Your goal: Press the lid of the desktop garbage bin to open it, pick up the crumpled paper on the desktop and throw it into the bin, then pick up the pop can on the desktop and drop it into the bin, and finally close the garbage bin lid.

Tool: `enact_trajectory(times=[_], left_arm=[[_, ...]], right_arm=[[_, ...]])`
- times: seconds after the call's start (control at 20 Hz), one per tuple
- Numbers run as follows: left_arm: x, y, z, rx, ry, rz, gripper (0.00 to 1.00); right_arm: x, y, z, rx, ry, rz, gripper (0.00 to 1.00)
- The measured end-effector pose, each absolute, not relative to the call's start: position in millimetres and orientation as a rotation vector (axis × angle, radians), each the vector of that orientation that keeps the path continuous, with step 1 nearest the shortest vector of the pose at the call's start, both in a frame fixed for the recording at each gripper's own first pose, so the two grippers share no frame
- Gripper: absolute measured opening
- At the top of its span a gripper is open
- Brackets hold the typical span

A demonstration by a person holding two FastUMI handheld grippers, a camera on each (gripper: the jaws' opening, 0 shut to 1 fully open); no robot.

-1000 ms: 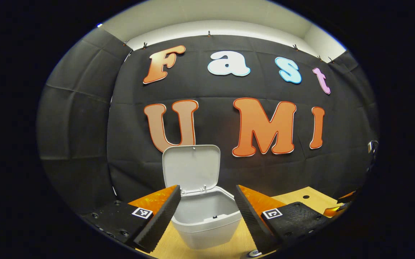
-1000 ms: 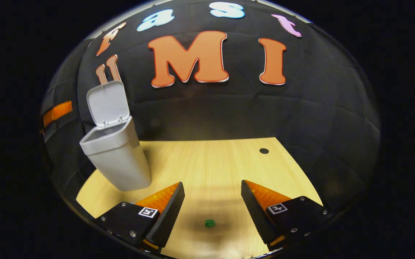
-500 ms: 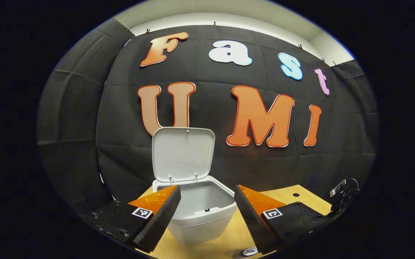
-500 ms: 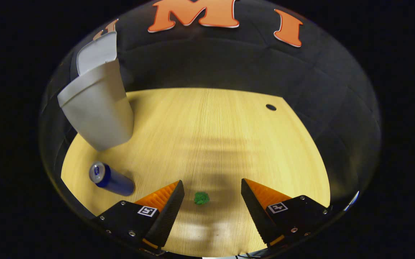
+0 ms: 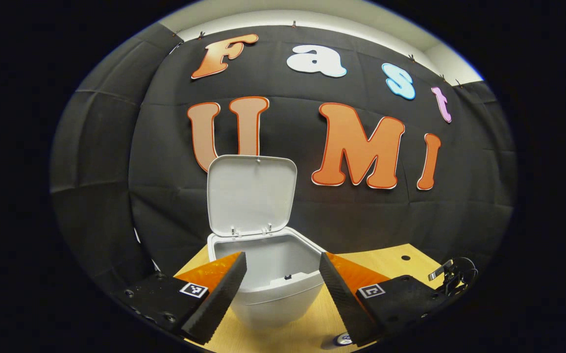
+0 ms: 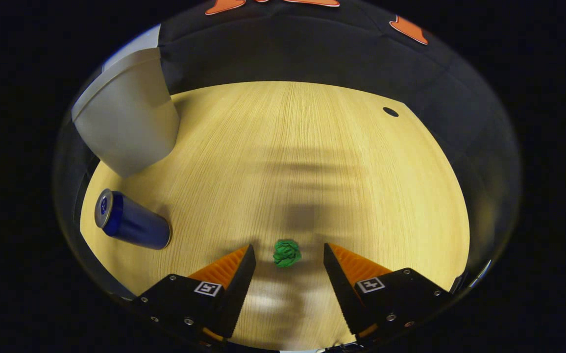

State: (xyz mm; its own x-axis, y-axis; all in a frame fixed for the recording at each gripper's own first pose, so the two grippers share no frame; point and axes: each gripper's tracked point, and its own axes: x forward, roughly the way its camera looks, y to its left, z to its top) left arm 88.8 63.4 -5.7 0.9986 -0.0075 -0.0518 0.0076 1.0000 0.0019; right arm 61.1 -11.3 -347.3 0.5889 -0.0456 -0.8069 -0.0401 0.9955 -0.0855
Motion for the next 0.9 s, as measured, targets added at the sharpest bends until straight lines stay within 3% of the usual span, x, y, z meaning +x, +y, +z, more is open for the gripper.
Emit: enact_trajectory(times=[0.3,0.35,0.4,0.45,0.6,0.65,0.7,0.75,0.8,0.85,0.9], left_arm=[[83,71,-9,0.008,0.068,0.0,0.95],[81,73,-10,0.01,0.069,0.002,0.95],[80,74,-9,0.012,0.068,0.003,0.95],[80,73,-9,0.011,0.067,0.003,0.95],[76,78,-3,0.01,0.052,0.018,0.95],[77,81,-3,0.013,0.048,0.032,0.95],[77,84,-2,0.015,0.047,0.042,0.95],[76,85,-2,0.015,0.046,0.047,0.95],[75,86,-1,0.009,0.045,0.05,0.95],[76,85,-1,0.003,0.044,0.047,0.95],[76,83,-1,-0.005,0.044,0.038,0.95]], right_arm=[[59,1,-366,-0.076,0.975,0.02,0.72],[59,1,-367,-0.068,0.983,0.028,0.58],[59,-1,-364,-0.052,0.991,0.04,0.64],[61,-3,-362,-0.043,0.995,0.042,0.48],[70,-12,-353,-0.043,0.988,0.044,0.46],[74,-14,-349,-0.04,0.986,0.05,0.31],[77,-16,-345,-0.038,0.989,0.053,0.38],[82,-19,-340,-0.039,0.992,0.059,0.23],[88,-22,-335,-0.038,0.989,0.064,0.21],[94,-25,-330,-0.037,0.986,0.07,0.27],[99,-28,-324,-0.036,0.988,0.076,0.24]])
